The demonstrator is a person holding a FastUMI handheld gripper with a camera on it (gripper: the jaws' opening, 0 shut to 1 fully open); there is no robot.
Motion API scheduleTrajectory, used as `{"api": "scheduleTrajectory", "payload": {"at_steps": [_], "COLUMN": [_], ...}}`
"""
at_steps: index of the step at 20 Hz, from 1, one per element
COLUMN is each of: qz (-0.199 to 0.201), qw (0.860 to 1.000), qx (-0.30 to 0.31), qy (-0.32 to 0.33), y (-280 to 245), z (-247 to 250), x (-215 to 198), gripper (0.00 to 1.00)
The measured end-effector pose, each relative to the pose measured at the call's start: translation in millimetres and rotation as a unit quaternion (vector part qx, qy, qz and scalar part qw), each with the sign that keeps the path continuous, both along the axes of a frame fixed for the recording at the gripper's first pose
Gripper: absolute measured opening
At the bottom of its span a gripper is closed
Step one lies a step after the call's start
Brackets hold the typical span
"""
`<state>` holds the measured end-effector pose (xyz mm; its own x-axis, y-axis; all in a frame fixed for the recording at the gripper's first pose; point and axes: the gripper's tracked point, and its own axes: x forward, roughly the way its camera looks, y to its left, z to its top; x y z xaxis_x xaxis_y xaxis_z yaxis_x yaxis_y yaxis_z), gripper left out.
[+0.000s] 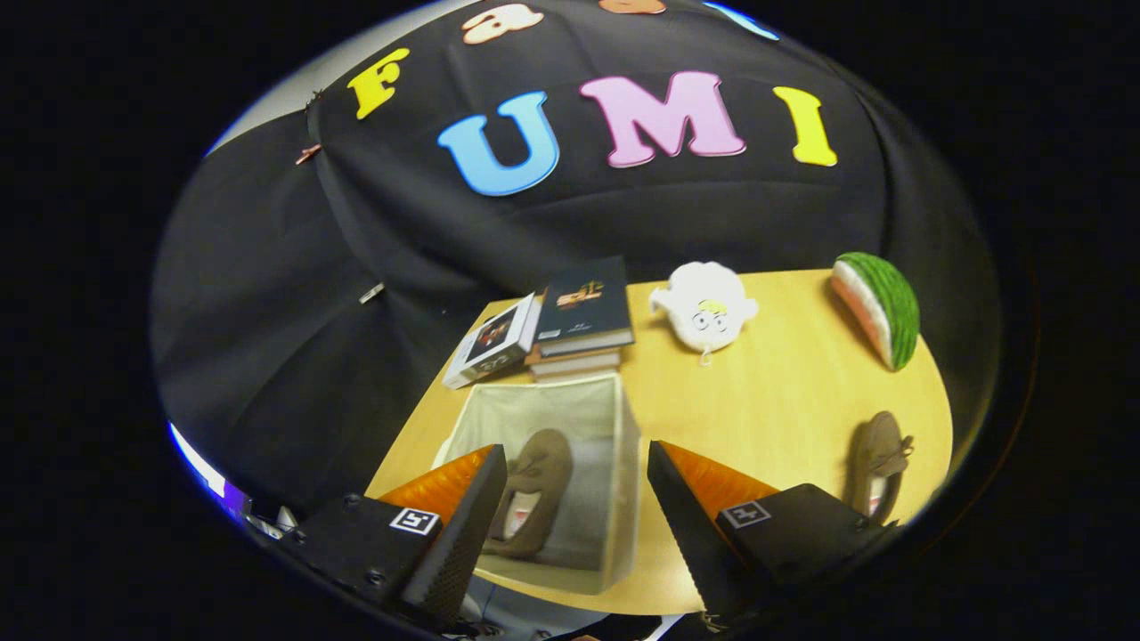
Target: Open the storage box then place both shoes into the box .Put the left shoe in first, then the right shoe, with the right side of both shoes facing outward in a uniform manner.
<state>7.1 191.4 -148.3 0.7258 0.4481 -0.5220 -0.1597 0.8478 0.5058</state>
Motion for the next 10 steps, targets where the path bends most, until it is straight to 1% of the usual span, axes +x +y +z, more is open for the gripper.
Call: {"api": "scheduleTrajectory", "payload": {"at_steps": [5, 7, 10], "qz": [-0.055, -0.069, -0.077], "qw": [0.996, 0.992, 0.985], "qx": [-0.068, -0.107, -0.152], "qy": [-0.018, -0.027, -0.025], "y": [-117.5, -162.4, -215.5], "z": [-20.1, -35.1, -64.0], "x": [-1.8, -5.5, -15.1], "gripper": [0.98, 0.98, 0.98]}}
